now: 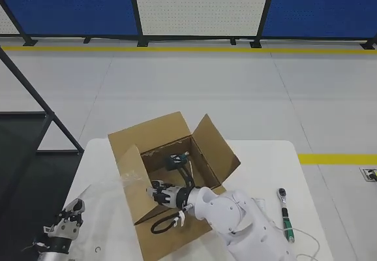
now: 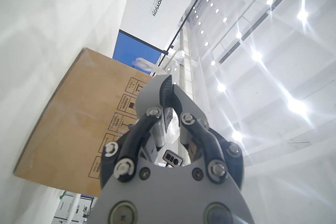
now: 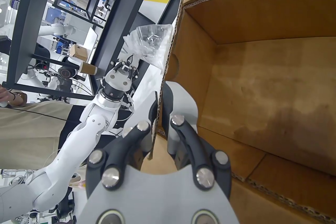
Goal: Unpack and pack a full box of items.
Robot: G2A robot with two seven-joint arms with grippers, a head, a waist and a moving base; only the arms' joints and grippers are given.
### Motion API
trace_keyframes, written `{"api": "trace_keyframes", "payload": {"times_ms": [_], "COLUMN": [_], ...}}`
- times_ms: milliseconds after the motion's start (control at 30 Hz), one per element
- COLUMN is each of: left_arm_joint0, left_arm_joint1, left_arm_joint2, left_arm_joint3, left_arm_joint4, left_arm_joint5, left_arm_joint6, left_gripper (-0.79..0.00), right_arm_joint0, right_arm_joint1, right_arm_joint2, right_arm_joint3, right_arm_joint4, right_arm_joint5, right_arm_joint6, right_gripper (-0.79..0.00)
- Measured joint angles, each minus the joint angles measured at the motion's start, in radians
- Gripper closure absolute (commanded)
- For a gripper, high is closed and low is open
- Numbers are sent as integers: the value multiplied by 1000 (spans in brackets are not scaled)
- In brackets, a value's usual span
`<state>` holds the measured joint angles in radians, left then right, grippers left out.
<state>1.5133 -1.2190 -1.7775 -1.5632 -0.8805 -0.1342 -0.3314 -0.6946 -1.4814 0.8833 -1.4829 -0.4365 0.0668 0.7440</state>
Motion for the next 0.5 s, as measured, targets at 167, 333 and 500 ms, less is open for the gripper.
{"api": "trace_keyframes", "payload": {"times_ms": [167, 333, 500], "left_arm_joint0": [2, -1, -4], "left_arm_joint1": [-2, -3, -5], "left_arm_joint2": [-2, -1, 1], "left_arm_joint3": [10, 22, 29], "left_arm_joint4": [-1, -1, 0], "left_arm_joint5": [3, 12, 13], "left_arm_joint6": [0, 2, 5], "left_gripper": [0, 0, 0], "right_arm_joint0": [15, 9, -3], "right_arm_joint1": [-2, 1, 5], "right_arm_joint2": [12, 36, 55], "right_arm_joint3": [21, 27, 26], "right_arm_joint4": [8, 15, 13], "right_arm_joint5": [5, 1, 1], "right_arm_joint6": [3, -1, -10], "right_gripper": [0, 0, 0]}}
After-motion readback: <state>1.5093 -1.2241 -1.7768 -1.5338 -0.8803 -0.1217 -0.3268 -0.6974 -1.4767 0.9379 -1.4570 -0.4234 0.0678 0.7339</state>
